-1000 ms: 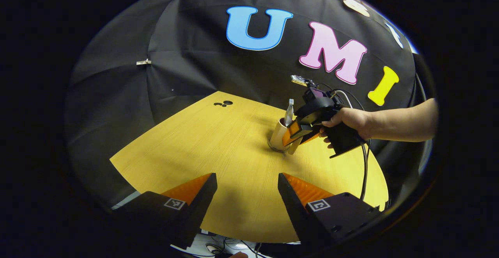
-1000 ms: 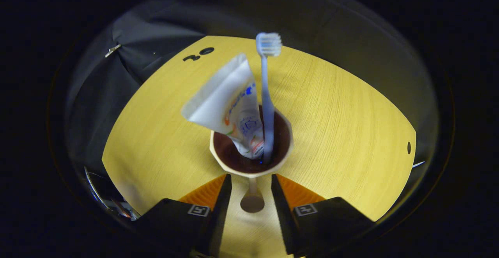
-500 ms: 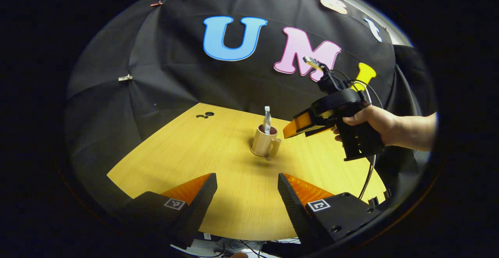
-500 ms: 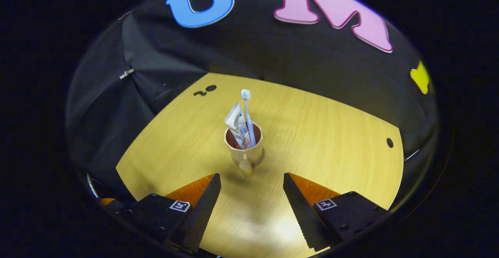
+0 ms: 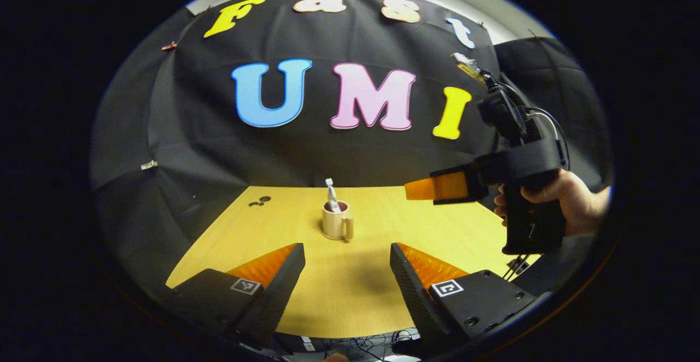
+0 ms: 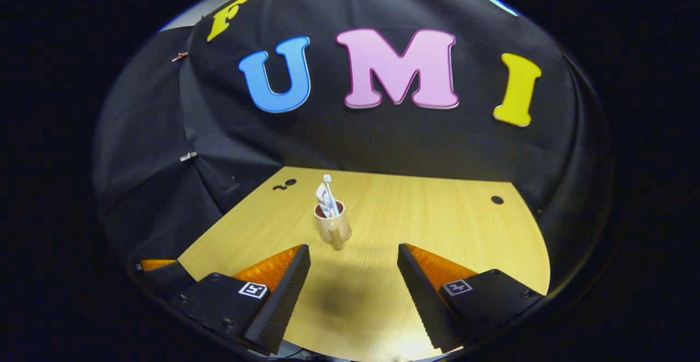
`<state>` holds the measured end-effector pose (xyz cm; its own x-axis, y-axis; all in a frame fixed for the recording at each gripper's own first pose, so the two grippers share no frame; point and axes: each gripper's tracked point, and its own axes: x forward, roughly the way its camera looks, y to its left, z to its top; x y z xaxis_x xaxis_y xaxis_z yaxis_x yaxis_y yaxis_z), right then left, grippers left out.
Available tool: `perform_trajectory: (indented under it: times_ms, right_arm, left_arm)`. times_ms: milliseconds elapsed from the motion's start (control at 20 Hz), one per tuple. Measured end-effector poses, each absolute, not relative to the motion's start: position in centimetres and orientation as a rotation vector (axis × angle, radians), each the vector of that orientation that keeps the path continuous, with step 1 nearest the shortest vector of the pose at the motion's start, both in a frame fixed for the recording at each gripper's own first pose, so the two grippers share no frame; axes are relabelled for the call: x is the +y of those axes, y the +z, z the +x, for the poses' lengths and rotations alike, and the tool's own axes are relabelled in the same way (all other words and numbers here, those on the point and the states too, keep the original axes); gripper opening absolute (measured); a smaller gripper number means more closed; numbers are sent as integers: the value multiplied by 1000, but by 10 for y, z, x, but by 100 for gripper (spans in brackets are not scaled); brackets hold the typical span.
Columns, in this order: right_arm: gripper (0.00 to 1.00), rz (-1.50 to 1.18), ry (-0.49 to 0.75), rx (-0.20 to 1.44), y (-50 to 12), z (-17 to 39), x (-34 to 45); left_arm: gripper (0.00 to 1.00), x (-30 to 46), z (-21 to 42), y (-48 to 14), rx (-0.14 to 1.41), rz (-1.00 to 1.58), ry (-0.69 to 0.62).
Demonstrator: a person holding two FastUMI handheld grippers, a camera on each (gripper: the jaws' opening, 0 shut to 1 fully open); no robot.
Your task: Put the toothbrush and toothpaste on the desktop into the cup, then pick up the cup and place it on the coaster on the desktop.
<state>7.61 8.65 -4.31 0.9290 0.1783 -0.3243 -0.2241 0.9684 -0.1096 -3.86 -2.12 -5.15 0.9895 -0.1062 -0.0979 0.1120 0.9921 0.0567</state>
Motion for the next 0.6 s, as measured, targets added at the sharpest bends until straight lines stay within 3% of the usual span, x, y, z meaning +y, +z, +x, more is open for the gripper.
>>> perform_trajectory:
  times_ms: [150, 400, 600]
  right_arm:
    - [98, -91, 237, 211, -9, 39, 74]
    - [98, -90, 112, 52, 33, -6, 28]
    - [98, -93, 56, -44, 56, -34, 18]
  left_arm:
    - [97, -37, -45, -34, 58, 59, -161]
    - [98, -57, -50, -16, 29, 45, -230]
    - [98, -52, -48, 4, -28, 49, -197]
